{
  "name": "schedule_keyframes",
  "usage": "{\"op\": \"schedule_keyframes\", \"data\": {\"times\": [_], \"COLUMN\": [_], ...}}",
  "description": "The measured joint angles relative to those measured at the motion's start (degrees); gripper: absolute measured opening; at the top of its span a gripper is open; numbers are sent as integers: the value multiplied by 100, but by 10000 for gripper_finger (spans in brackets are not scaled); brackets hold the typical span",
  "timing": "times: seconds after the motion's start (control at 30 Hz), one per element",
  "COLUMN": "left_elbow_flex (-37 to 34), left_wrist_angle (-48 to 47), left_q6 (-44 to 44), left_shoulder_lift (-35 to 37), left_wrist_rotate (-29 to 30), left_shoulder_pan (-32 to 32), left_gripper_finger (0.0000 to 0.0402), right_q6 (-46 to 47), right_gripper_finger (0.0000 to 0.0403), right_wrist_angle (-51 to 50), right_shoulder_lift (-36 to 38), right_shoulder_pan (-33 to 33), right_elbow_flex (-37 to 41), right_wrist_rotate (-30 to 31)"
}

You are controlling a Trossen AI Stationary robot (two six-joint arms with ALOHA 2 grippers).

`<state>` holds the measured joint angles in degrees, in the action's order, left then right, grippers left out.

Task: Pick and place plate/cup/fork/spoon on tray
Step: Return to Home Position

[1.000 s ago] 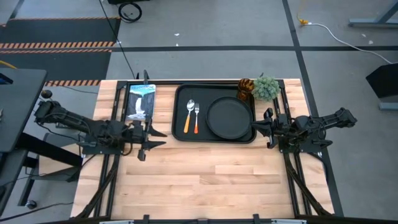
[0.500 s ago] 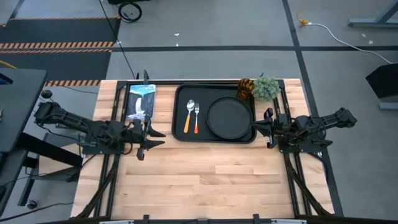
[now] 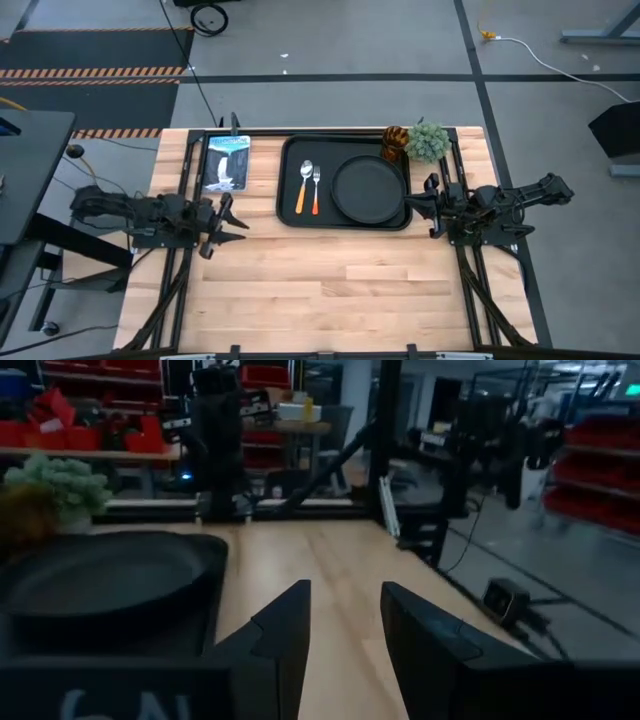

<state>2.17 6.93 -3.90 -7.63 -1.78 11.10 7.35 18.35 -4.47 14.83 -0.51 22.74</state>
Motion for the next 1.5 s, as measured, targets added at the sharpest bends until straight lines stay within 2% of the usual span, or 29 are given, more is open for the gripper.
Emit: {"op": "schedule_keyframes", "data": {"times": [0.17,0.43,0.6,0.83,1.5], "left_elbow_flex": [-145,-146,-148,-168,-168], "left_wrist_angle": [-569,-634,-609,-126,-89], "left_q6": [287,877,798,789,791], "left_shoulder_lift": [746,762,759,729,729], "left_wrist_rotate": [181,219,222,193,214], "left_shoulder_pan": [-132,-89,-206,-65,-60], "left_gripper_finger": [133,133,133,133,133], "right_q6": [0,0,0,0,0], "right_gripper_finger": [34,34,34,34,34], "right_wrist_angle": [-1,46,70,80,83], "right_shoulder_lift": [-2,-2,-2,-2,-2], "right_shoulder_pan": [0,-1,0,0,0], "right_elbow_flex": [0,0,0,0,0], "right_wrist_rotate": [2,-3,-4,-7,-9]}}
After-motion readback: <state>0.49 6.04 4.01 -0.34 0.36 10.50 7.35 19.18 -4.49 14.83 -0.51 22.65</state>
